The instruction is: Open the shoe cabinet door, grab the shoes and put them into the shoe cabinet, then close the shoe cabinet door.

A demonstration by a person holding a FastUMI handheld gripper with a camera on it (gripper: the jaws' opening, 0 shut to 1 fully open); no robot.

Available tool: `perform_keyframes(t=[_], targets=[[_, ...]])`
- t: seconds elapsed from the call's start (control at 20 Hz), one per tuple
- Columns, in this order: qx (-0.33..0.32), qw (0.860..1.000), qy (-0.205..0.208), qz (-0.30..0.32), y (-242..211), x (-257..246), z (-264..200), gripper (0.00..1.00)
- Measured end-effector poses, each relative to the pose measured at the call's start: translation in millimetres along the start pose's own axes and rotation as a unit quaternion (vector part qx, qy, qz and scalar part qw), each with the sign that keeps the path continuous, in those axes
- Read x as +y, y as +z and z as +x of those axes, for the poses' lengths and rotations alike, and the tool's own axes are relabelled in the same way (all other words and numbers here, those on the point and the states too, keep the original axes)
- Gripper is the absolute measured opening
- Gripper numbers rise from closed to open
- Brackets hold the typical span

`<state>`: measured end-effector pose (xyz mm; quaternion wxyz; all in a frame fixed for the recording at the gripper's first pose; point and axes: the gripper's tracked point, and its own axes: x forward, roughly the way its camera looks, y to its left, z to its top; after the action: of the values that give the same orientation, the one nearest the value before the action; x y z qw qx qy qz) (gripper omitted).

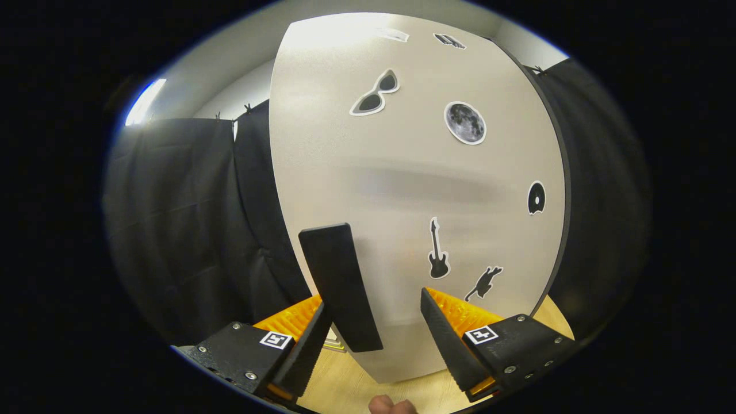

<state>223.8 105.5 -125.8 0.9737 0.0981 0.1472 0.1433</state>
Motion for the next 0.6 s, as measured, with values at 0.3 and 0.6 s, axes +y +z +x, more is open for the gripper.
perform_keyframes(t=[0.3,0.6], targets=[[-0.012,0.999,-0.045,-0.01,6.7,7.4,14.1,0.94],[-0.013,0.998,-0.06,0.005,8.1,6.3,29.9,0.94]])
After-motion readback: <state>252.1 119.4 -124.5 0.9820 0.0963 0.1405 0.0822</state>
